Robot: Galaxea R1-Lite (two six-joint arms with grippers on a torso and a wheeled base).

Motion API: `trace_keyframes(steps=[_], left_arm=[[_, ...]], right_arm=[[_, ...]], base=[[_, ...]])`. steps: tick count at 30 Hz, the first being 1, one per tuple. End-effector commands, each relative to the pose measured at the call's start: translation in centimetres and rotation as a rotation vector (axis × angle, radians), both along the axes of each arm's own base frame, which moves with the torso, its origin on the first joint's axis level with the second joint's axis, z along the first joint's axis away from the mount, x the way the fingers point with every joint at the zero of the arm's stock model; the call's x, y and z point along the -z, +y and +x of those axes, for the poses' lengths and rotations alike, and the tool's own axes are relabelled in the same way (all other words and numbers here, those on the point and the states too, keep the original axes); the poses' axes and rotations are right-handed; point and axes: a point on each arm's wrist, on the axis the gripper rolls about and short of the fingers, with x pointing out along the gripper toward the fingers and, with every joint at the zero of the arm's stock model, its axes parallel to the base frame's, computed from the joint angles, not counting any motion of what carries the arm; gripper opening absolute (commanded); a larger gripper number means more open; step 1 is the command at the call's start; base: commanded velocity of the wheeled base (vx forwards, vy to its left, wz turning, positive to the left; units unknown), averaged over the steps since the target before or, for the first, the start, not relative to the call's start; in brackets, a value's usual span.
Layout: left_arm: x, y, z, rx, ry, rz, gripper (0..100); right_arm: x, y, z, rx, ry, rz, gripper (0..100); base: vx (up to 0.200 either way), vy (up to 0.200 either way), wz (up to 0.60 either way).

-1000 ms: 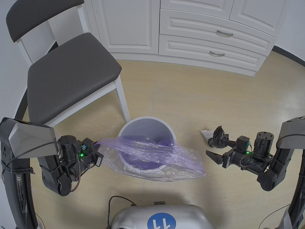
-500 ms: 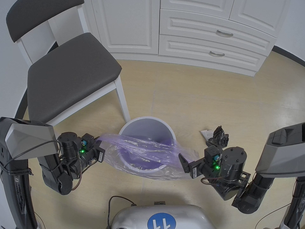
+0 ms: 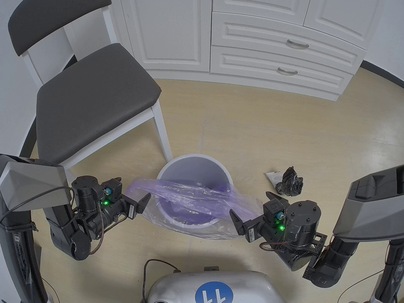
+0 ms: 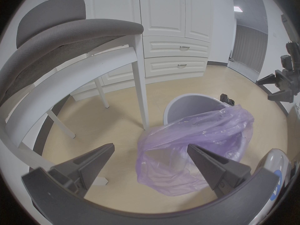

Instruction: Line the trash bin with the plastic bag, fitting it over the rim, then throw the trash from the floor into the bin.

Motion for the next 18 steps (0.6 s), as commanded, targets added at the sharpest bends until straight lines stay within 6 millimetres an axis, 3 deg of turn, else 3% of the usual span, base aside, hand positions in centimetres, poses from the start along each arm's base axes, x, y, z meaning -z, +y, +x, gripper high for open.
trace_keyframes(steps=[1, 10, 18], left_arm=[[-1.0, 0.4, -0.8, 0.004, -0.008, -0.001, 100], [-4.0, 0.6, -3.5, 0.097, -0.031, -0.029, 100], [-6.1, -1.0, -5.3, 0.163, -0.097, -0.044, 100]], right_arm=[[0.0, 0.1, 0.1, 0.003, -0.012, 0.008, 100], [-0.1, 0.1, 0.0, 0.003, -0.014, 0.010, 100], [0.2, 0.4, 0.2, 0.043, -0.044, -0.080, 100]], base=[[0.000, 0.000, 0.00], [0.000, 0.000, 0.00], [0.000, 0.000, 0.00]])
